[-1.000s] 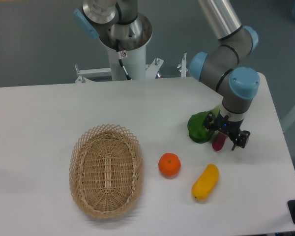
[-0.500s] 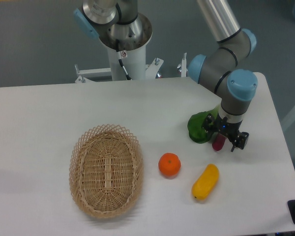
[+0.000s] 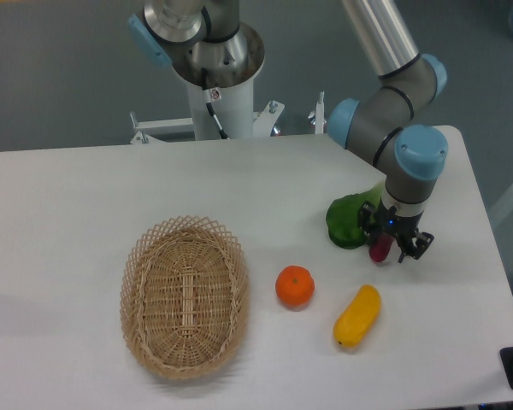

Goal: Pick up the sweet potato from the table
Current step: 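Close the gripper around the purple sweet potato, then lift the held sweet potato up and carry it toward the yellow fruit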

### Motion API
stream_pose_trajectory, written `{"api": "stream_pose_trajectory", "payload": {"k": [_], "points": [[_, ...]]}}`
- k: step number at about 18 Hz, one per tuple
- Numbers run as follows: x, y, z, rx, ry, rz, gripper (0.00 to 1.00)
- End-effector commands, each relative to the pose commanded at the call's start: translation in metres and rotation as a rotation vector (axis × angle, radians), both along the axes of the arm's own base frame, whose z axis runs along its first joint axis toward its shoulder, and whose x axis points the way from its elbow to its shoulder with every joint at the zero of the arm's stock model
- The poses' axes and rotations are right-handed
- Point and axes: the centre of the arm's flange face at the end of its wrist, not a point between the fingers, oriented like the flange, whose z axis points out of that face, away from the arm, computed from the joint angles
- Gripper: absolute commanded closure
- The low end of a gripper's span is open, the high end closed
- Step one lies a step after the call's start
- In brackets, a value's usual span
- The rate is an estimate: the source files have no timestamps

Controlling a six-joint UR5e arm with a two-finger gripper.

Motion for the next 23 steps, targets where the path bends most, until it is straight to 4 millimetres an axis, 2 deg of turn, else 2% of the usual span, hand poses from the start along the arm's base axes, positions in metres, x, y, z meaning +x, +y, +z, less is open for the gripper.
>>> {"api": "stream_pose_trajectory", "payload": {"k": [4,9,10,14,19,23], "points": [[-0.001,-0.001,0.006,0.003,0.009,-0.003,0.58],[-0.009,0.003,0.021,0.015,0.037,-0.009,0.58],[-0.01,0.004,0.028,0.02,0.047,-0.011,0.58],[-0.012,0.016,0.074,0.087,0.098,-0.014,0.58],[0.0,0.039,0.112,0.205,0.106,0.034,0.58],[0.02,0.067,0.143,0.273,0.115,0.067,0.58]]}}
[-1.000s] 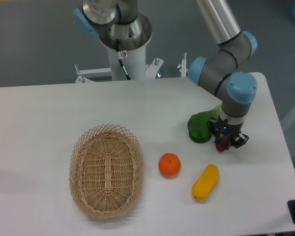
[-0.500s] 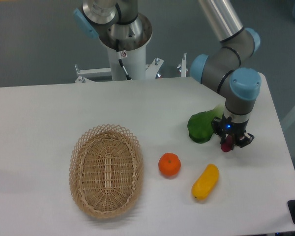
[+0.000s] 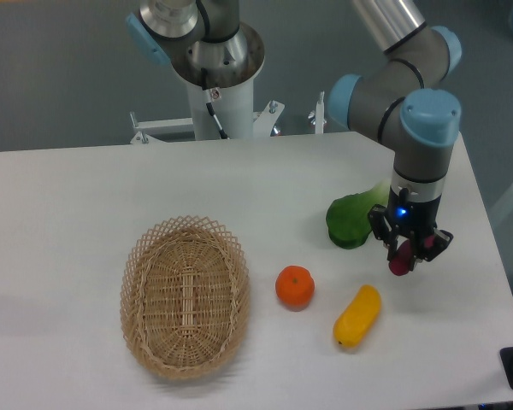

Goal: Pick up the sweet potato from the table
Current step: 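Lift the held sweet potato up and carry it toward the yellow fruit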

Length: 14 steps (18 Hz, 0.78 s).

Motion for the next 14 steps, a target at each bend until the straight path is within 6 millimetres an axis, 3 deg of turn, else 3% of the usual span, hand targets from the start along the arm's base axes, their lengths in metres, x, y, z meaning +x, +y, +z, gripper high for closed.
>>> {"api": "stream_pose_trajectory", "payload": {"k": [6,14], "points": [[0.021,0.048,0.038,0.094,-0.005,0.071,0.58],[0.031,0.059,0.048,0.139,-0.034,0.099,0.58]]}}
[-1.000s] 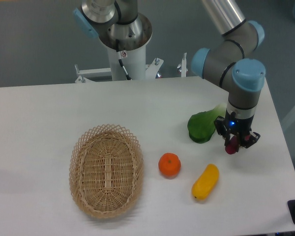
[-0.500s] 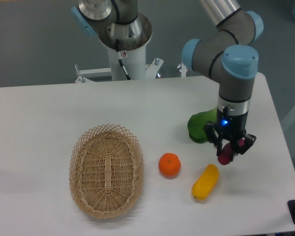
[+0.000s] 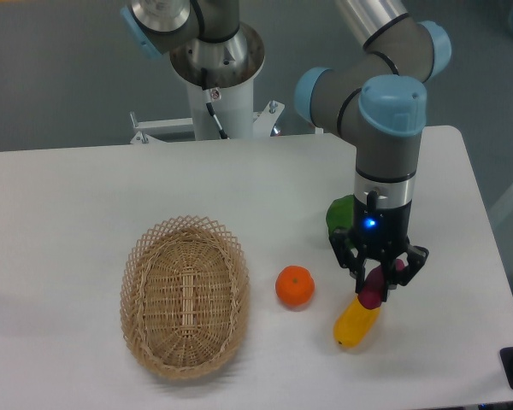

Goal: Pick up the sweet potato from the table
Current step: 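Lift the held sweet potato up and carry it toward the yellow fruit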

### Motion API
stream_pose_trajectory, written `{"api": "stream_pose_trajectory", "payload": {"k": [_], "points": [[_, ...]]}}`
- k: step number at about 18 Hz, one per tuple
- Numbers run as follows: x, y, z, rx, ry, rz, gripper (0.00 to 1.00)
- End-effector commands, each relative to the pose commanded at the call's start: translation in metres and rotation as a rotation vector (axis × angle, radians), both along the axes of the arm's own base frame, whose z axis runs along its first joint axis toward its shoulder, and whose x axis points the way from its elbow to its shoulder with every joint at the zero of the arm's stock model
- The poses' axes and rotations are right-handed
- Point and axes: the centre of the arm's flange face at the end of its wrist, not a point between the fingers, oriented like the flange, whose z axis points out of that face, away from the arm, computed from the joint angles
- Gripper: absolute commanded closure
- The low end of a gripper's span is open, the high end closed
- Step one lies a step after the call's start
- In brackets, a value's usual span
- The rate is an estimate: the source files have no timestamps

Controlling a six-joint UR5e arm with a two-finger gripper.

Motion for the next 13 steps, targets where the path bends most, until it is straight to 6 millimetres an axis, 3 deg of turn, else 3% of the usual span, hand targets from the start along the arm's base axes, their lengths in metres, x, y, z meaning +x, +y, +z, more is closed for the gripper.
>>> {"api": "stream_pose_trajectory", "payload": {"k": [13], "points": [[0.0043,0.0033,0.002,0.003,0.0,-0.002,0.59]]}}
